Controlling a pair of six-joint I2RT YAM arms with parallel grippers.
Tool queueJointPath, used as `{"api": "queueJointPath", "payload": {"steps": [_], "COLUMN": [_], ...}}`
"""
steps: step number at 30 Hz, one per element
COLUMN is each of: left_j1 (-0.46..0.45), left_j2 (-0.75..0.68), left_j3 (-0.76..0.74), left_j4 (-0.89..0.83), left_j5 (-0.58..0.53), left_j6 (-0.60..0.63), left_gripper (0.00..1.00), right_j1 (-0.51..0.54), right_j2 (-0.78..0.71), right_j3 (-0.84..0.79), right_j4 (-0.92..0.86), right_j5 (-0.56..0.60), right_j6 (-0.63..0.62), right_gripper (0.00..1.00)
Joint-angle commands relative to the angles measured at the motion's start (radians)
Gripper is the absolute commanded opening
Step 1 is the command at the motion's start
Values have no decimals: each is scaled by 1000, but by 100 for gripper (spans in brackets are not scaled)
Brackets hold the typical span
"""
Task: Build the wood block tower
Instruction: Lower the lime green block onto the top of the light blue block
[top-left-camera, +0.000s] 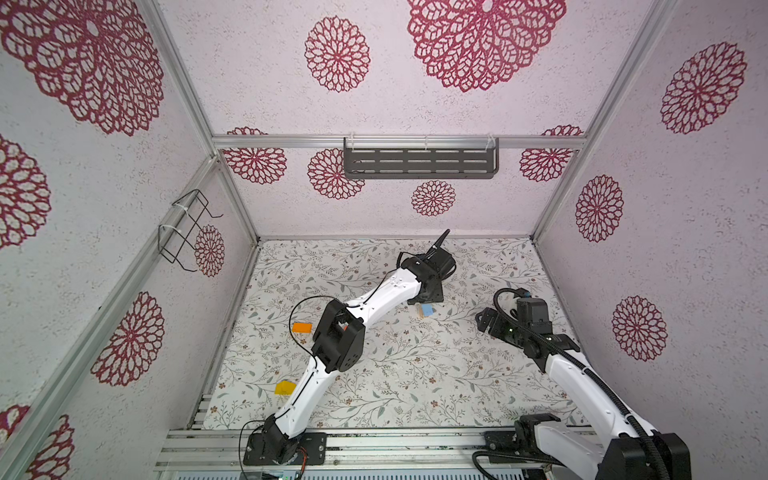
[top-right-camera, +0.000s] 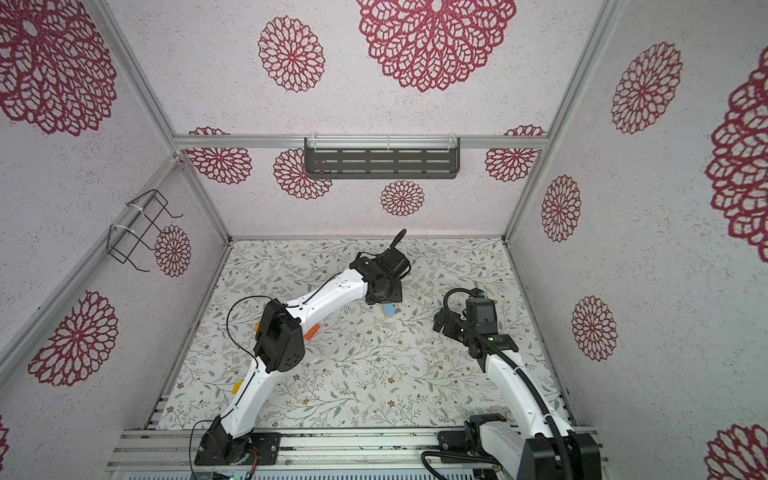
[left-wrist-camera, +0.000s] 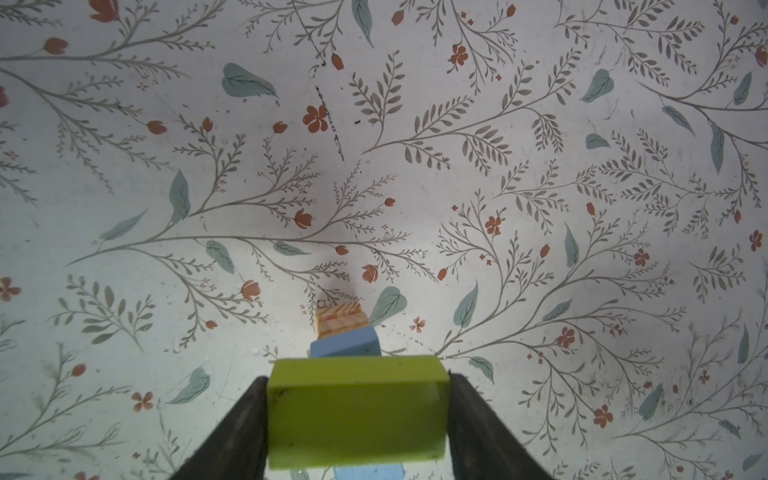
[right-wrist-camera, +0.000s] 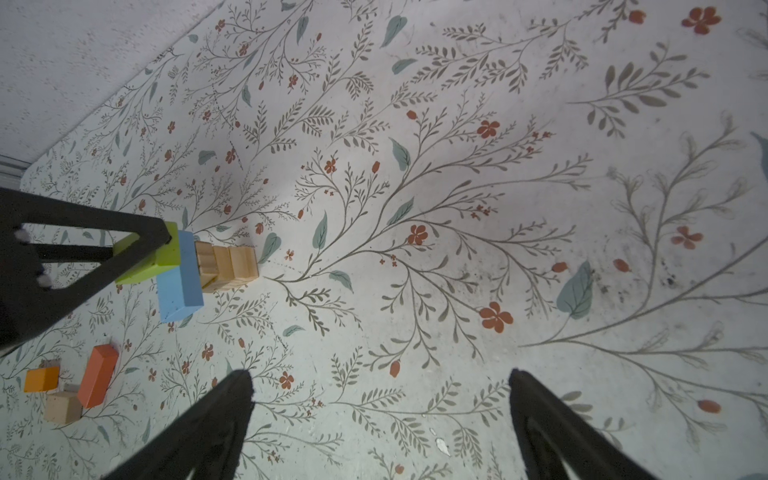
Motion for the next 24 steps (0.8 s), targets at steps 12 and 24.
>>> {"api": "queueJointPath", "payload": {"steps": [12,24], "left_j1": [-17,-17], "left_j2": [9,10], "left_j3": [-3,-11], "left_j4": [-3,-4], "left_j5": [-5,-8], "left_j6": [-22,-20], "left_gripper": [63,68], "right_j1": [-11,-12], "right_j2": [-19,-18], "right_j3": [-4,-7], "right_j4": [24,27], "right_j5": [-12,-17], "right_j6": [7,7], "right_gripper": [99,99]}}
